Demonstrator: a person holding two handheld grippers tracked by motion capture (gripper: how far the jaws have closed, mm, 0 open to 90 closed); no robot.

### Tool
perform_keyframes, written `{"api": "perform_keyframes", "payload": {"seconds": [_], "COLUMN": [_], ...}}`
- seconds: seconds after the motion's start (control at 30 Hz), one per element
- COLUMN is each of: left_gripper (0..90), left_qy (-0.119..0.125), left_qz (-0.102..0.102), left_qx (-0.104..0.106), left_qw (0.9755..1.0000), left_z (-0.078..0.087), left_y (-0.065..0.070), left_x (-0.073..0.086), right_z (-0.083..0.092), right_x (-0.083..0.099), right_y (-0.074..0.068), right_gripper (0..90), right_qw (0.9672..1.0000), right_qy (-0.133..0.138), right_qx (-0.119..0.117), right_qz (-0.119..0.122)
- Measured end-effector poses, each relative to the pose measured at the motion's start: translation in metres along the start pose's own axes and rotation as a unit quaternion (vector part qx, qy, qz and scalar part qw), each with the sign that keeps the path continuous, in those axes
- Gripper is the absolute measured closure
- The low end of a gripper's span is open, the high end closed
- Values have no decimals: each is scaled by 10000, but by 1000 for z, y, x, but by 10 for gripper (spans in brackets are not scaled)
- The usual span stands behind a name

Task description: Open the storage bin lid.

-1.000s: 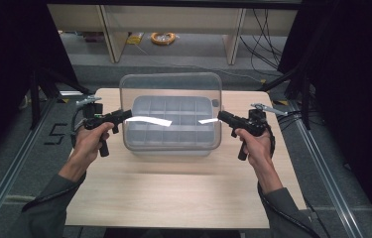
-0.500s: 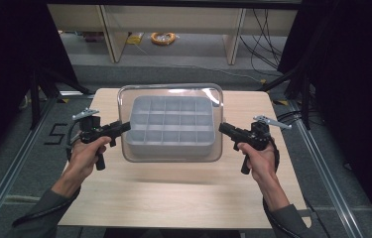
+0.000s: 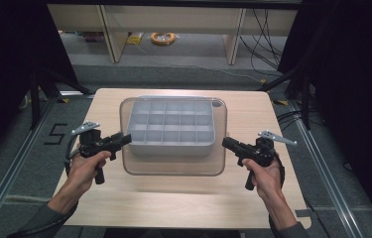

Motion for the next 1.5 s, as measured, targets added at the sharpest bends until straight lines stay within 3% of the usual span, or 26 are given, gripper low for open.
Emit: {"api": "perform_keyframes", "payload": {"seconds": [0.07, 0.13, 0.27, 0.3, 0.37, 0.43, 0.47, 0.53, 0.57, 0.6, 0.83, 0.87, 1.0, 1.2, 1.33, 1.37, 1.4, 1.47, 1.5], "left_gripper": [576, 576, 576, 576, 575, 575, 575, 576, 576, 576, 575, 576, 577, 579, 583, 583, 584, 588, 589], "left_qy": [-25, -59, -137, -159, -195, -217, -235, -275, -279, -304, -379, -411, -475, -614, -638, -660, -617, -664, -678], "left_qz": [12, 36, 72, 82, 68, 63, 94, 113, 123, 143, 192, 197, 203, 216, 238, 236, 291, 272, 263], "left_qx": [4, 33, 66, 67, 83, 114, 143, 144, 166, 113, 158, 169, 158, 151, 179, 159, 152, 238, 211], "left_qw": [10000, 10000, 9999, 9998, 9998, 9997, 9996, 9995, 9994, 9994, 9990, 9988, 9985, 9978, 9975, 9974, 9976, 9971, 9971], "left_z": [1, 2, 7, 8, 10, 11, 13, 15, 16, 17, 23, 24, 26, 27, 29, 30, 30, 30, 30], "left_y": [1, 2, 2, 2, 2, 2, 2, 2, 2, 1, 0, 1, 2, 0, -1, -1, -1, -1, -2], "left_x": [5, 10, 21, 23, 28, 31, 35, 40, 42, 44, 57, 60, 64, 74, 80, 81, 82, 85, 86], "right_z": [3, 6, 11, 13, 14, 15, 17, 19, 19, 20, 24, 25, 27, 30, 29, 30, 29, 29, 28], "right_x": [5, 10, 19, 22, 27, 29, 33, 37, 39, 40, 53, 54, 60, 76, 84, 86, 86, 87, 88], "right_y": [0, -2, -7, -10, -9, -10, -15, -15, -19, -18, -25, -27, -26, -28, -25, -29, -25, -28, -25], "right_gripper": [767, 768, 772, 772, 772, 773, 773, 773, 773, 774, 776, 775, 775, 775, 775, 775, 775, 774, 773], "right_qw": [10000, 10000, 9999, 9999, 10000, 10000, 9999, 9999, 9998, 9999, 9998, 9997, 9998, 9984, 9986, 9970, 9986, 9980, 9982], "right_qy": [23, 5, 5, -63, -32, -21, -86, -112, -123, -109, -135, -167, -167, -345, -366, -465, -399, -438, -450], "right_qx": [-15, -63, -104, -72, -50, -33, -74, -33, -77, -48, -99, -65, -47, -67, -14, -42, -14, -91, 3], "right_qz": [71, -46, -6, -134, 52, 40, -92, -57, -164, -39, -57, -179, -61, -445, -372, -614, -353, -444, -394]}}
Point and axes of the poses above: each handheld gripper's, and its own axes: z roughly backward along the jaws, x roughly out of its underside, y roughly to its right, the point moved 8 cm from there along -z, roughly forward along the jaws, and after that the axes turned 1 degree about -y, right-handed, at the moved point
